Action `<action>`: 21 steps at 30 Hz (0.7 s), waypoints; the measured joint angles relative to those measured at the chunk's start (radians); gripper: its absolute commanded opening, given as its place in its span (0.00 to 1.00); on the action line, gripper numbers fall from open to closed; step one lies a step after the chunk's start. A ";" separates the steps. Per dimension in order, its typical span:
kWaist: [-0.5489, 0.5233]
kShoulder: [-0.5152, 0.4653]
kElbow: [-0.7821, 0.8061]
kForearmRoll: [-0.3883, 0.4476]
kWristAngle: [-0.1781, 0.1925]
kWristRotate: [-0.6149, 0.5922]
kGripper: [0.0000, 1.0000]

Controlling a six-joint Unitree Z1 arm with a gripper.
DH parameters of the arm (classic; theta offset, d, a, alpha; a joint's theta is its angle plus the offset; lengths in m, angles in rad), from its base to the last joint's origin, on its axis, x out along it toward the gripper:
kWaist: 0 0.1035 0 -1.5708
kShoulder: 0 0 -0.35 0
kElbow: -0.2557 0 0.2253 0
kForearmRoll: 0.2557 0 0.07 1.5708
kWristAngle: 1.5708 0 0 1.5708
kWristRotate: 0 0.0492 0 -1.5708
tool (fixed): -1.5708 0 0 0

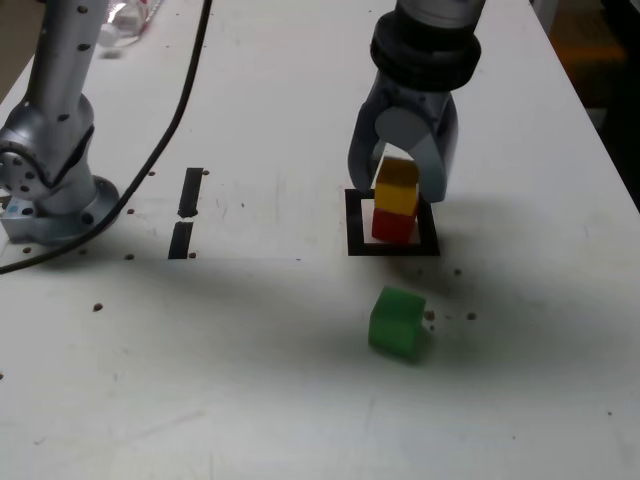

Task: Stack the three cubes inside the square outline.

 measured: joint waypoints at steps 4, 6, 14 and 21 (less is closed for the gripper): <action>0.000 0.000 0.007 0.000 -0.009 0.000 0.61; 0.000 0.000 0.008 0.000 -0.012 0.000 0.62; 0.000 -0.002 0.008 -0.003 -0.012 0.000 0.69; 0.000 -0.028 0.014 -0.005 0.006 0.000 0.72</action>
